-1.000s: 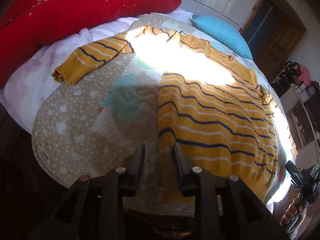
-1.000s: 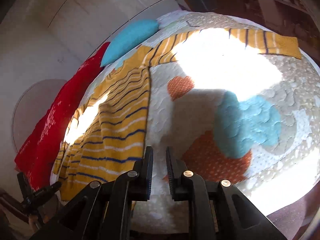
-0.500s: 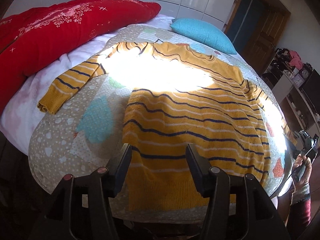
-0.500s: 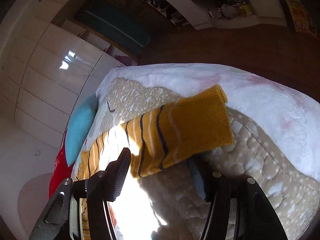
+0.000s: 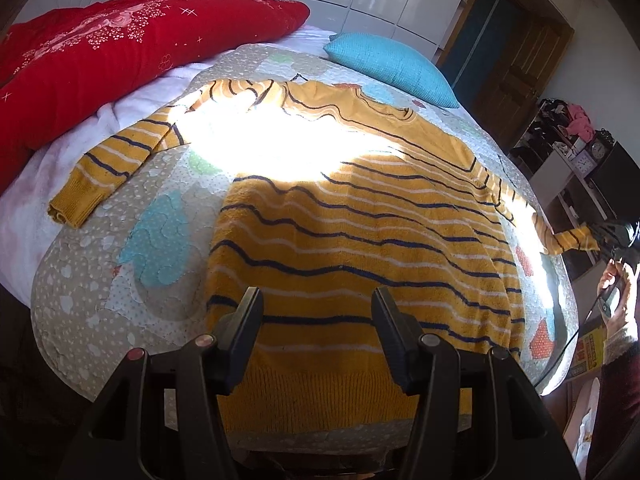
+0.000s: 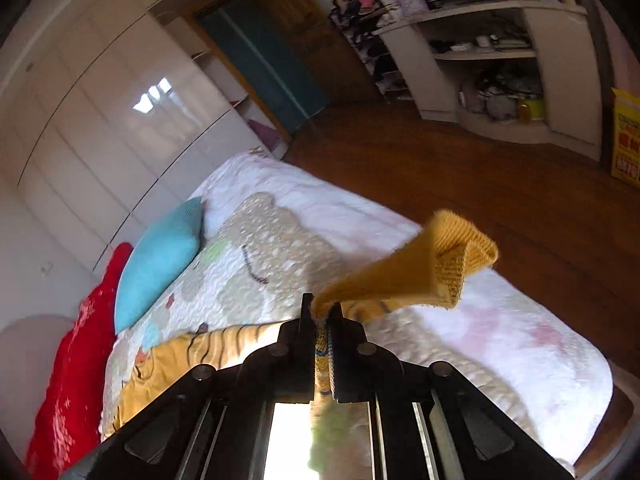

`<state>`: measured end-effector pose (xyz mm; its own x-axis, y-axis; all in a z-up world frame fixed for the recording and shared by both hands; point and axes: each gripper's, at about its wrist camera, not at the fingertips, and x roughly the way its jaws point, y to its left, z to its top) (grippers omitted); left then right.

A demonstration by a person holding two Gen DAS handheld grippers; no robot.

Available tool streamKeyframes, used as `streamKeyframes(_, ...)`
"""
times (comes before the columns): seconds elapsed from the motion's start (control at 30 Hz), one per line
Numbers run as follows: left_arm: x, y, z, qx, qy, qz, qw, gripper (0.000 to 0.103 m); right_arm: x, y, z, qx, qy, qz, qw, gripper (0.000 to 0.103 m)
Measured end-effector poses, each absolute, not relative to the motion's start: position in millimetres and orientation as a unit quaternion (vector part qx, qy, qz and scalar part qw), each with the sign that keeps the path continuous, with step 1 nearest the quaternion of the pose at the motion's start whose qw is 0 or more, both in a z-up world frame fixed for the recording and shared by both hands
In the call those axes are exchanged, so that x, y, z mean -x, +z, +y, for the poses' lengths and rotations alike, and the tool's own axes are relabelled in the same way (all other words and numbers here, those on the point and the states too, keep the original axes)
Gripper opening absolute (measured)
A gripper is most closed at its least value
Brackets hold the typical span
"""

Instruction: Fold small clothes

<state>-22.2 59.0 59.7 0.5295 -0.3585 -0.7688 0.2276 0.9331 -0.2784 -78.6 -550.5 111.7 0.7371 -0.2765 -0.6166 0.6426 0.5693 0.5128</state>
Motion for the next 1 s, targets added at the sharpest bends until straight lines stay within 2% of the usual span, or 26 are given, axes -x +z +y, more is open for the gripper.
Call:
streamKeyframes(0.3, 32.4, 53.5, 108.2, 0.095, -0.153, 0.431, 0.884, 0.059, -126.3, 106.4, -323.0, -0.221, -0.061, 0.356, 0.906, 0.006)
streamKeyframes(0.47, 31.9, 42.8, 148.6, 0.132, -0.123, 0.432, 0.883, 0.059, -207.0, 60.8, -169.2, -0.105, 0.048, 0.436, 0.892, 0.007)
streamKeyframes(0.57, 32.2, 34.3, 173.3, 0.162, -0.105, 0.436, 0.879, 0.059, -221.1, 22.1, -104.1, -0.046, 0.074, 0.479, 0.873, 0.017)
streamKeyframes(0.63, 32.8, 28.0, 185.7, 0.174, -0.095, 0.438, 0.877, 0.059, -216.2, 7.6, -82.9, -0.013, 0.079, 0.477, 0.875, 0.019)
streamKeyframes(0.7, 32.6, 22.2, 193.2, 0.180, -0.089, 0.441, 0.874, 0.059, -212.5, 7.4, -71.0, 0.018, 0.075, 0.469, 0.880, 0.027)
streamKeyframes(0.87, 31.6, 14.5, 194.0, 0.188, -0.090, 0.445, 0.871, 0.059, -217.4, 16.1, -77.5, 0.017, 0.062, 0.469, 0.881, 0.028)
streamKeyframes(0.93, 31.9, 13.5, 190.6, 0.187, -0.094, 0.447, 0.870, 0.059, -226.1, 21.2, -80.4, 0.012, 0.056, 0.471, 0.880, 0.024)
streamKeyframes(0.97, 33.1, 13.1, 189.2, 0.186, -0.096, 0.448, 0.869, 0.059, -229.5, 22.3, -80.0, 0.004, 0.056, 0.473, 0.880, 0.006)
streamKeyframes(1.0, 33.5, 13.3, 188.2, 0.184, -0.097, 0.447, 0.870, 0.059, -231.3, 24.5, -79.3, 0.005, 0.049, 0.470, 0.881, 0.006)
